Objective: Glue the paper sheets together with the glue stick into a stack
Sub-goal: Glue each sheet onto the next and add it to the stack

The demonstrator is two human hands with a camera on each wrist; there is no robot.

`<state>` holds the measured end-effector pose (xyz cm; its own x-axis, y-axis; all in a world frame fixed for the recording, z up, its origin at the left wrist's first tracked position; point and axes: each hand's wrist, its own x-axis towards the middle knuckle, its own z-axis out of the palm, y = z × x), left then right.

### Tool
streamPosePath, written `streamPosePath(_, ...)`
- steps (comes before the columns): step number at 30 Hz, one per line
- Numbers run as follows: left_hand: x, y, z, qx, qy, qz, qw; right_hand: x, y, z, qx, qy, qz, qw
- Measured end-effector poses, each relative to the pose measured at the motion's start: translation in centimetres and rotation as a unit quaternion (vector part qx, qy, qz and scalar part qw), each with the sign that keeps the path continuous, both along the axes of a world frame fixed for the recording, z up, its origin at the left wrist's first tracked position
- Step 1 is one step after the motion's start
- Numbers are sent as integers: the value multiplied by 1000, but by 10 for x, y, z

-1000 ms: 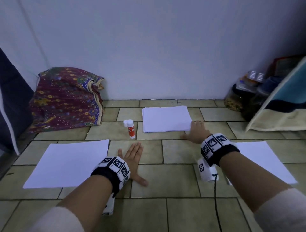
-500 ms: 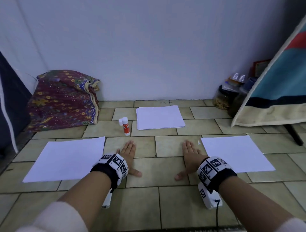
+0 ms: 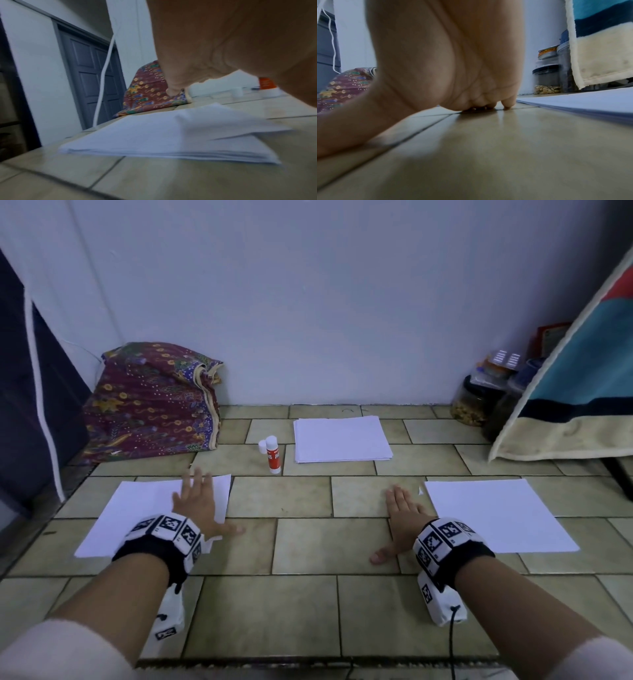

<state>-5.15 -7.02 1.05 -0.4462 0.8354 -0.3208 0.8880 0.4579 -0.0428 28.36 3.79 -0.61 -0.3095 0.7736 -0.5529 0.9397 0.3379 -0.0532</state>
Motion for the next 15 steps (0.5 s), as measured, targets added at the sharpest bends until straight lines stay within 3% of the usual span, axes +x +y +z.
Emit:
streamPosePath(5,-16,-9,-8,-51,-20,22,998,0,1,0,7,-5,1,1000)
streamPosePath(11,-22,-10,-9,-49,-25,27,998,-1,1,1,5,-18,2,1000)
streamPosePath(15,-24,-6,1,65,70,24,995,0,1,-1,7,-10,4,1000)
